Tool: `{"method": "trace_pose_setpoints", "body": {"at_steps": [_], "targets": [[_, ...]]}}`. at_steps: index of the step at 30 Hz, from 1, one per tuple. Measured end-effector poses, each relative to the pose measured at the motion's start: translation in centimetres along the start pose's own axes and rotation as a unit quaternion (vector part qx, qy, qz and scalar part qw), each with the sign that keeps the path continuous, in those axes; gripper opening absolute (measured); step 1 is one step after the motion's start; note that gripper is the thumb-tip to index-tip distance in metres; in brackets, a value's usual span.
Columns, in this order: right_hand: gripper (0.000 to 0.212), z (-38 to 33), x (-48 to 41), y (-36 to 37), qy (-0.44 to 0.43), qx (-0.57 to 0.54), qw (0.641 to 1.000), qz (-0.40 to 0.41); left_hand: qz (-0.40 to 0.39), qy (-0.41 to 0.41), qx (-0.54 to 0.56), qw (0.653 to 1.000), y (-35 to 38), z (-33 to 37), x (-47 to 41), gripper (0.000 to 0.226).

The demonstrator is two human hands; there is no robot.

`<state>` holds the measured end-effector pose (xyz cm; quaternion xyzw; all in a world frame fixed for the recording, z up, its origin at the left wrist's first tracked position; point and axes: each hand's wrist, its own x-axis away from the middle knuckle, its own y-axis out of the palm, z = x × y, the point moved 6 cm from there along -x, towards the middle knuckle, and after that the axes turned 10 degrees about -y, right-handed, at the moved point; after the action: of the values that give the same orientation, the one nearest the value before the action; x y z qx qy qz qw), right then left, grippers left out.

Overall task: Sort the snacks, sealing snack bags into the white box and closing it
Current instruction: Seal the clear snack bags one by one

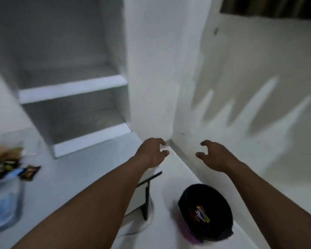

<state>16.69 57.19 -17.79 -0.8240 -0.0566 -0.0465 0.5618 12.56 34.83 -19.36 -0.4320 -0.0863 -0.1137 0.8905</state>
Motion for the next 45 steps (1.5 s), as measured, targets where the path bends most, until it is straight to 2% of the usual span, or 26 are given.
{"method": "trace_pose_setpoints", "body": {"at_steps": [4,9,16,23,28,34,45], "targets": [[0.064,-11.4,0.4,-3.7,-0.062,0.018,0.998,0.002,0.061,-0.039,0.000,0.997,-11.2,-5.0,5.9,0.043],[0.062,-25.2,0.2,-4.7,-0.143,0.022,0.989,-0.006,0.135,-0.096,-0.016,0.986,-22.0,-12.6,12.9,0.040],[0.063,-42.6,-0.9,-2.9,-0.265,0.016,0.964,-0.030,0.197,-0.192,0.009,0.961,-32.9,-22.7,19.8,0.043],[0.062,-57.1,-3.8,0.1,-0.360,0.010,0.931,-0.066,0.282,-0.267,0.017,0.921,-41.5,-30.9,23.8,0.041],[0.062,-64.0,-5.6,3.7,-0.398,0.011,0.911,-0.107,0.308,-0.303,0.043,0.901,-44.6,-35.8,24.6,0.043],[0.063,-69.2,-9.2,9.7,-0.406,0.017,0.901,-0.152,0.293,-0.319,0.065,0.899,-46.0,-41.8,21.7,0.043],[0.059,-74.5,-17.2,21.7,-0.340,0.024,0.927,-0.155,0.203,-0.279,0.069,0.936,-47.3,-53.7,9.6,0.040]]}}
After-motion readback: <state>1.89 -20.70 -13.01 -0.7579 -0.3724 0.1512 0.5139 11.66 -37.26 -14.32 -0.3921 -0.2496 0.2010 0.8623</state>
